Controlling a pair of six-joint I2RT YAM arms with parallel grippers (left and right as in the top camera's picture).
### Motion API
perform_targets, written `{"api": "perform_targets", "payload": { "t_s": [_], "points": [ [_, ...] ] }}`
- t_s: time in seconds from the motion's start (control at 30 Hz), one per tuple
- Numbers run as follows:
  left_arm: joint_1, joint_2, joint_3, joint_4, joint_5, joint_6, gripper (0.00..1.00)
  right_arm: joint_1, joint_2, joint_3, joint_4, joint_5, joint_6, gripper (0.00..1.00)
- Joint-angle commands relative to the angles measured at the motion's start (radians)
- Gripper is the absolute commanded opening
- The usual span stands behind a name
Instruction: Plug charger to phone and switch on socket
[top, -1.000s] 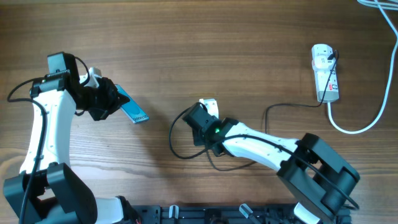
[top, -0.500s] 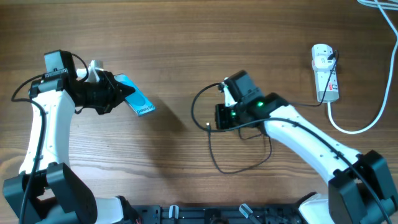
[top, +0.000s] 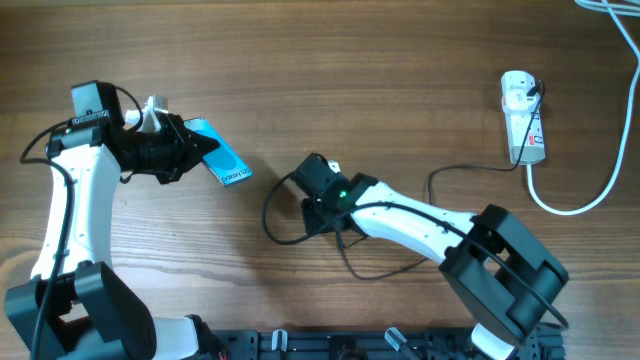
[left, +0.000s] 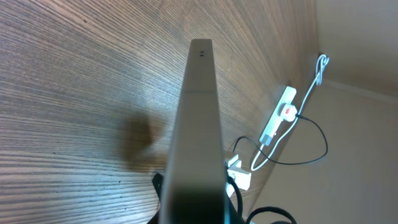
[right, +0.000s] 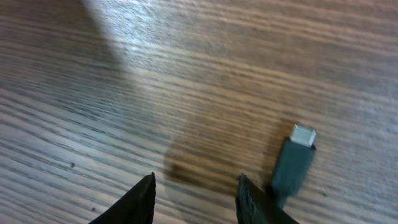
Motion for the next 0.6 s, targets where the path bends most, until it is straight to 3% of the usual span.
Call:
{"api": "perform_targets", "payload": {
  "t_s": [0.0, 0.1, 0.27, 0.53, 0.57],
  "points": [
    [0.007, -0.016, 0.006, 0.005, 0.034, 0.019, 0.04, -0.006, 0.044, 0.07, -0.116, -0.06, -0.066, 0.44],
    [0.007, -0.016, 0.006, 0.005, 0.034, 0.019, 0.04, -0.023, 0.01, 0.189, -0.238, -0.011, -0.057, 0.44],
    [0.007, -0.016, 0.006, 0.005, 0.03, 0.02, 0.04, -0.038, 0.013, 0.154, -0.305, 0.047, 0.033, 0.43],
    [0.007, -0.016, 0.006, 0.004, 0.03, 0.019, 0.04, -0.039, 0.014, -0.032, -0.158, 0.048, 0.098, 0.38],
    [0.007, -0.016, 0.006, 0.005, 0.03, 0.019, 0.04, -0.039, 0.014, -0.05, -0.119, 0.048, 0.098, 0.3]
  ]
}}
